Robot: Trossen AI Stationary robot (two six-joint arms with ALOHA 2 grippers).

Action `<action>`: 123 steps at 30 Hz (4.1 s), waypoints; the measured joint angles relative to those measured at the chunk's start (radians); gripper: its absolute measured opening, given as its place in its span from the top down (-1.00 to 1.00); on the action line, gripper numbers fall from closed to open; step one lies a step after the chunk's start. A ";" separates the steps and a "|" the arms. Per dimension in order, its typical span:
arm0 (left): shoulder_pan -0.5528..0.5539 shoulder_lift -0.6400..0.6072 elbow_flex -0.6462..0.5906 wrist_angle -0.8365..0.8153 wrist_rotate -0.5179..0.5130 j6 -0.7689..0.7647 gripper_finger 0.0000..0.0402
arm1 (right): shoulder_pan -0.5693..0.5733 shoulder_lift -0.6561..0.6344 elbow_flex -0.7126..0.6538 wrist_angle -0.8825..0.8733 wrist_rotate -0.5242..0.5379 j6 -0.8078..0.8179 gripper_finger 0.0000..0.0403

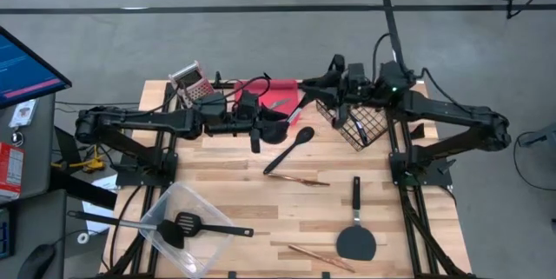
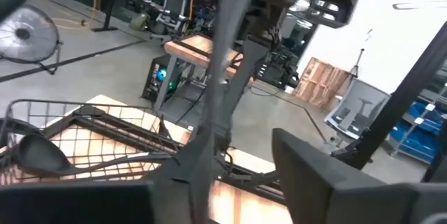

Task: Pick & Place Kitchen Items
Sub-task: Put the black ladle into the wire basket, then put the black spatula into the transparent bin

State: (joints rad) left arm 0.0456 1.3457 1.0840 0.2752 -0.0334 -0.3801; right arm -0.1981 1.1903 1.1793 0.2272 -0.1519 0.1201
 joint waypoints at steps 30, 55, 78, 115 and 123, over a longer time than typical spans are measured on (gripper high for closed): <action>-0.001 -0.114 0.000 -0.005 0.000 -0.041 -0.04 | -0.036 -0.271 -0.030 -0.679 0.376 -0.563 0.59; 0.001 -0.115 0.000 -0.006 0.001 -0.016 -0.02 | -0.338 -0.351 -0.438 -0.355 0.111 -0.556 0.59; 0.001 -0.114 0.000 -0.006 0.000 -0.017 -0.02 | -0.457 -0.353 -0.547 -0.218 -0.044 -0.485 0.34; 0.001 -0.114 -0.001 -0.010 0.000 0.005 -0.02 | -0.196 -0.414 -0.171 -1.197 0.307 0.232 -0.42; 0.001 -0.114 -0.001 -0.010 0.001 0.005 -0.02 | 0.009 -0.355 -0.108 -1.424 0.200 0.630 -0.42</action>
State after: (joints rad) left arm 0.0463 1.2312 1.0832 0.2657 -0.0328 -0.3748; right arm -0.1895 0.8349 1.0710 -1.1966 0.0478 0.7500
